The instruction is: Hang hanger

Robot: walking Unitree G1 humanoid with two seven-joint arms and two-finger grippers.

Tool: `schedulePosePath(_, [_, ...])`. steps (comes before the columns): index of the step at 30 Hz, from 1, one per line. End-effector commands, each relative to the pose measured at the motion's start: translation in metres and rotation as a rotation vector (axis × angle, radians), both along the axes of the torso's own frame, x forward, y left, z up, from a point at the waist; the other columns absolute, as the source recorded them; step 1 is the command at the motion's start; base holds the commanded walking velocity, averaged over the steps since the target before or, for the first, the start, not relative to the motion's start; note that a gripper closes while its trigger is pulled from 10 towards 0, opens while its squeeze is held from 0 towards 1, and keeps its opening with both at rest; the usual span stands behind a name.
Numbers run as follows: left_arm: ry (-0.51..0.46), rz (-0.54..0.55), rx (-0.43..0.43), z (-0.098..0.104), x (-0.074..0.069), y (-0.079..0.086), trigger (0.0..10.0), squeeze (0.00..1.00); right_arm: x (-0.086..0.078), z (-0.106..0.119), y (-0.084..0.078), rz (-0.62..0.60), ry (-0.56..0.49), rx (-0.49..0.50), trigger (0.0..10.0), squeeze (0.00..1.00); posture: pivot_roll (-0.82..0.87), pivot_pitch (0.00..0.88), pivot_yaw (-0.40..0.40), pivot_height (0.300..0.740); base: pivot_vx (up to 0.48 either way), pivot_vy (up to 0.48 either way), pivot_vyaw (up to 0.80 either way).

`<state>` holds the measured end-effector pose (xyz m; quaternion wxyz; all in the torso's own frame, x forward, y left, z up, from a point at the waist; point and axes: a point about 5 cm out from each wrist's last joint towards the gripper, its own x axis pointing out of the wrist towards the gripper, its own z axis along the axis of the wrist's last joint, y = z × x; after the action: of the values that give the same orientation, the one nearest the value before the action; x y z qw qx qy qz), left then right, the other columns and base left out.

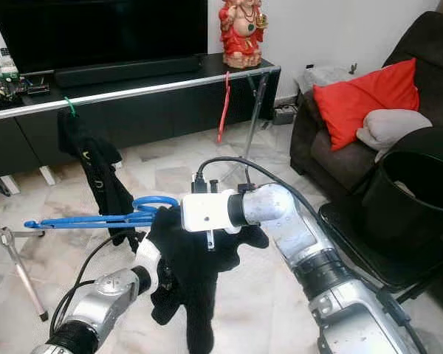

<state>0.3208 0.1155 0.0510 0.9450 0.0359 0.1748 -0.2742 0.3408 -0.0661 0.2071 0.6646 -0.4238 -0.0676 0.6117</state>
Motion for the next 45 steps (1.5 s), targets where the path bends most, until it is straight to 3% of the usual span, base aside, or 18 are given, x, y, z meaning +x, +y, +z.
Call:
schedulePosePath(1, [0.009,-0.016,0.033,-0.004,-0.003,0.000,0.0,0.00,-0.002,0.011,0.001,0.013,-0.043,0.029,0.0,0.00,0.05,0.042,-0.042,0.740,0.000,0.000,0.00])
schedulePosePath(9, [0.038,-0.023,0.146,-0.013,-0.008,0.008,0.0,0.00,-0.002,0.010,-0.001,0.006,-0.044,0.018,0.0,0.00,0.05,0.042,-0.041,0.740,0.000,0.000,0.00])
schedulePosePath(26, [0.052,-0.003,0.243,-0.020,-0.008,0.017,0.0,0.00,-0.001,0.008,-0.005,-0.004,-0.046,0.002,0.0,0.00,0.05,0.041,-0.041,0.740,0.000,0.000,0.00])
schedulePosePath(33, [0.049,0.000,0.264,-0.020,-0.008,0.020,0.0,0.00,0.006,-0.011,-0.028,-0.090,-0.082,-0.143,0.0,0.00,0.05,0.040,-0.041,0.740,0.000,0.000,0.00])
schedulePosePath(39, [0.052,0.006,0.270,-0.021,-0.009,0.023,0.0,0.00,0.006,-0.027,-0.061,-0.186,-0.067,-0.219,0.0,0.00,0.05,0.040,-0.038,0.740,0.000,0.000,0.00])
schedulePosePath(44, [0.056,0.002,0.273,-0.021,-0.010,0.023,0.0,0.00,0.007,-0.034,-0.083,-0.279,-0.081,-0.207,0.0,0.00,0.05,0.042,-0.035,0.740,0.000,0.000,0.00])
schedulePosePath(45, [0.058,0.001,0.274,-0.022,-0.010,0.024,0.0,0.00,0.005,-0.035,-0.090,-0.312,-0.059,-0.155,0.0,0.00,0.05,0.043,-0.034,0.740,0.000,0.000,0.00])
